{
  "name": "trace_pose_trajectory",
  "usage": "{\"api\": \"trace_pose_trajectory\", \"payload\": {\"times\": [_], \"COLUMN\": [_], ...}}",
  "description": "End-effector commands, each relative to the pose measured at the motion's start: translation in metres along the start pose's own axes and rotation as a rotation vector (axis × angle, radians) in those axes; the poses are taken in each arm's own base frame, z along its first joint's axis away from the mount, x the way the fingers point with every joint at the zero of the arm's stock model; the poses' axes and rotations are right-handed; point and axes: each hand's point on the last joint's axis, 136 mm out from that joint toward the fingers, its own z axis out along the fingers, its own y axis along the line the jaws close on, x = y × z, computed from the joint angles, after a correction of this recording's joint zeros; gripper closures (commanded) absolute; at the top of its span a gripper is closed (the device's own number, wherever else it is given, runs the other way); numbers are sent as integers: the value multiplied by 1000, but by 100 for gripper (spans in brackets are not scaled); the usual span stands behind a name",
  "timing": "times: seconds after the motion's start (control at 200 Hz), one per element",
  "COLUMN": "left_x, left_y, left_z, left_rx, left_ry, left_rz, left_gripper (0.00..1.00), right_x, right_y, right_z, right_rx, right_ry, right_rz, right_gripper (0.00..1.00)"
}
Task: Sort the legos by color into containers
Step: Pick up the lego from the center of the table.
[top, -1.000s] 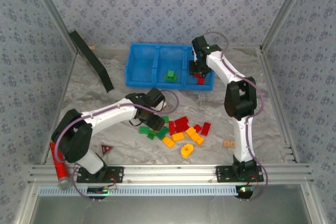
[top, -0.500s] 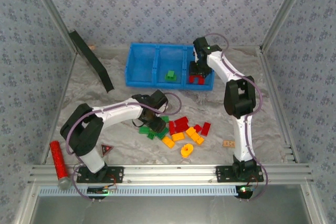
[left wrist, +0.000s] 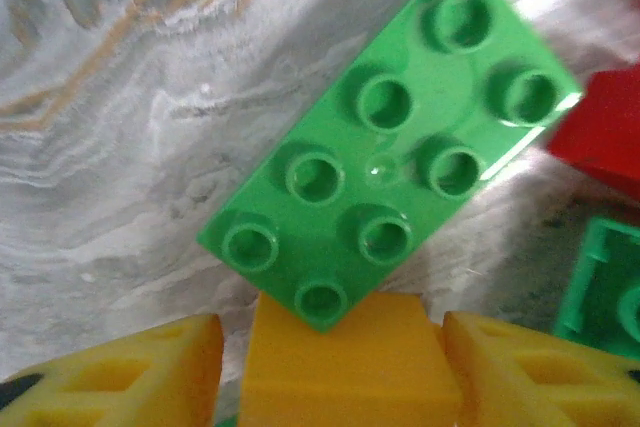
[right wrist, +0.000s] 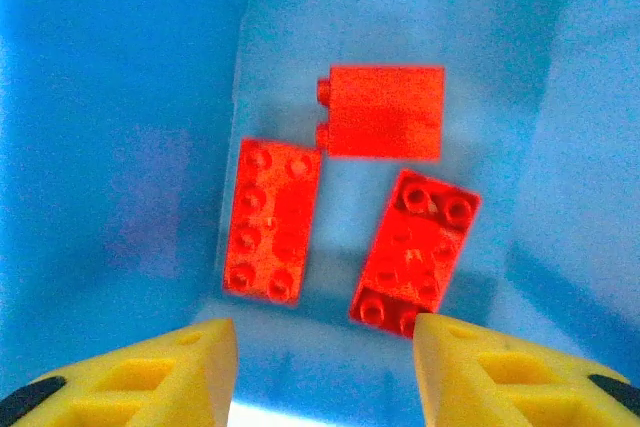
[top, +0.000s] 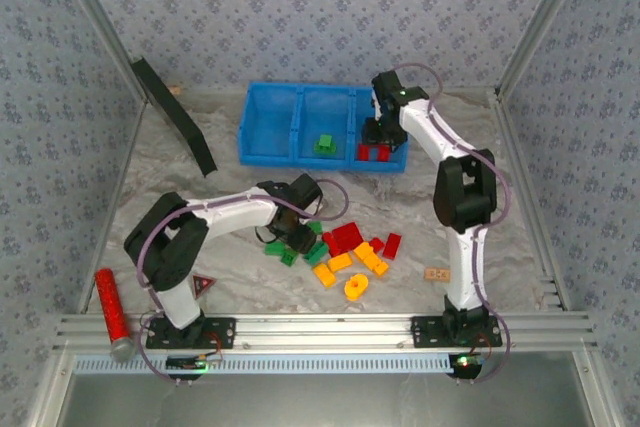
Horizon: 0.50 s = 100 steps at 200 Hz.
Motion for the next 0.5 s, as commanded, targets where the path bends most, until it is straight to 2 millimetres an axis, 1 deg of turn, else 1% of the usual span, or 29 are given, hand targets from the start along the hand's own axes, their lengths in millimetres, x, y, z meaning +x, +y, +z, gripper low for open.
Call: {"api": "trace_pose_trajectory", "payload": {"times": [0.0, 0.085, 0.165, 0.24, 0.265, 0.375, 0.495], "left_x": [7, 11, 13, 13, 13, 8, -8], "left_y": [-5, -6, -6, -6, -5, 0, 14], "left_z": [7, 10, 11, 10, 9, -2, -23], "left_rx": [29, 34, 39, 38, 36, 36, 44], "left_ry": [35, 46, 55, 58, 59, 37, -24], "left_rz": [-7, -14, -20, -25, -27, -47, -100], "left_gripper": [46, 49, 54, 59, 61, 67, 72], "right_x": [8, 23, 40, 59, 68, 106, 147], "right_y": [1, -1, -2, -1, 0, 2, 7], "right_z": [-46, -60, -72, -80, -82, -88, -92], "right_rx": [-13, -18, -25, -27, -29, -32, -61], "right_ry": [-63, -70, -66, -59, -49, -21, 6], "right_rz": [-3, 13, 24, 35, 37, 61, 106], "right_gripper": [47, 45, 44, 44, 43, 43, 43]}}
